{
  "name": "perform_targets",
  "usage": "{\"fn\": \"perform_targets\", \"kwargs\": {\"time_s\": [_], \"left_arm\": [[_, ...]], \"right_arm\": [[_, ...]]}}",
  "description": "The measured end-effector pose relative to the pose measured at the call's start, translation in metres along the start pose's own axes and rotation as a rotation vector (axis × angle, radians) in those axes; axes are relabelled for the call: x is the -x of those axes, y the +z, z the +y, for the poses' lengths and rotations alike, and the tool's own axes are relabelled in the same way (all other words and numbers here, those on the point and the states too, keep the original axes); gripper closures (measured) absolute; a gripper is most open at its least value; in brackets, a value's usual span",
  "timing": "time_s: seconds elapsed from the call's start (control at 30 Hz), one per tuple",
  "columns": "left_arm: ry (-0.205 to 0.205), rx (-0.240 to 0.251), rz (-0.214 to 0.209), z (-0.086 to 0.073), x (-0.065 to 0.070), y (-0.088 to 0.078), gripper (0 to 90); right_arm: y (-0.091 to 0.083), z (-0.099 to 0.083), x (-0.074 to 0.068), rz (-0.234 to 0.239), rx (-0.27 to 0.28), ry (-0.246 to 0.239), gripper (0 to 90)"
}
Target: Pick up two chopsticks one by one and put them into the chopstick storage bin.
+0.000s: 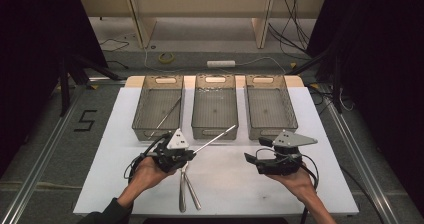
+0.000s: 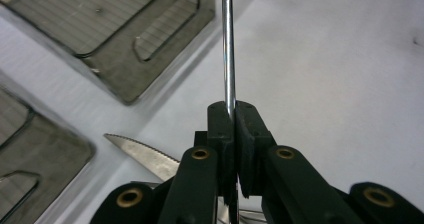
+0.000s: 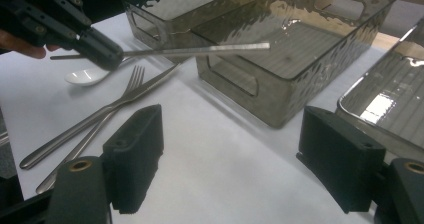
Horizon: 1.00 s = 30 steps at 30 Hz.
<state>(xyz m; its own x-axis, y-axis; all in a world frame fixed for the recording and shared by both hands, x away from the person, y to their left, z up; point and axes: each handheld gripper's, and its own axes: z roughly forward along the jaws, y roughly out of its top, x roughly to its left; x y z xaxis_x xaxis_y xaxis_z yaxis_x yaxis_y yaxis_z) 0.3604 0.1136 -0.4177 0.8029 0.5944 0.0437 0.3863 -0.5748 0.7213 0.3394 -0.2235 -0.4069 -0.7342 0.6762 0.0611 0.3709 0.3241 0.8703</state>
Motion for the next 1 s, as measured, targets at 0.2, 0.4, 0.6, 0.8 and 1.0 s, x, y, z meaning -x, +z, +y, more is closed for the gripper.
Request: {"fn": "perform_targets", "kwargs": {"time_s": [0.2,0.4,0.6,0.8,1.0], "left_arm": [[-0.063,0.036,0.049,0.002,-0.018,-0.005,85.7],[-0.110,0.063,0.094,0.003,-0.037,-0.010,85.8],[-0.155,0.094,0.152,0.006,-0.057,-0.017,85.8],[-0.214,0.125,0.207,0.010,-0.080,-0.022,85.8],[-0.276,0.132,0.254,0.008,-0.104,-0.020,85.8]], "right_arm": [[-0.009,-0.012,0.000,-0.011,0.033,0.039,25.3],[-0.013,-0.020,0.001,-0.013,0.045,0.078,24.5],[-0.014,-0.023,-0.001,-0.015,0.037,0.077,24.2],[-0.014,-0.026,-0.005,-0.013,0.022,0.076,23.6],[-0.015,-0.028,-0.007,-0.008,0.026,0.081,23.3]]}}
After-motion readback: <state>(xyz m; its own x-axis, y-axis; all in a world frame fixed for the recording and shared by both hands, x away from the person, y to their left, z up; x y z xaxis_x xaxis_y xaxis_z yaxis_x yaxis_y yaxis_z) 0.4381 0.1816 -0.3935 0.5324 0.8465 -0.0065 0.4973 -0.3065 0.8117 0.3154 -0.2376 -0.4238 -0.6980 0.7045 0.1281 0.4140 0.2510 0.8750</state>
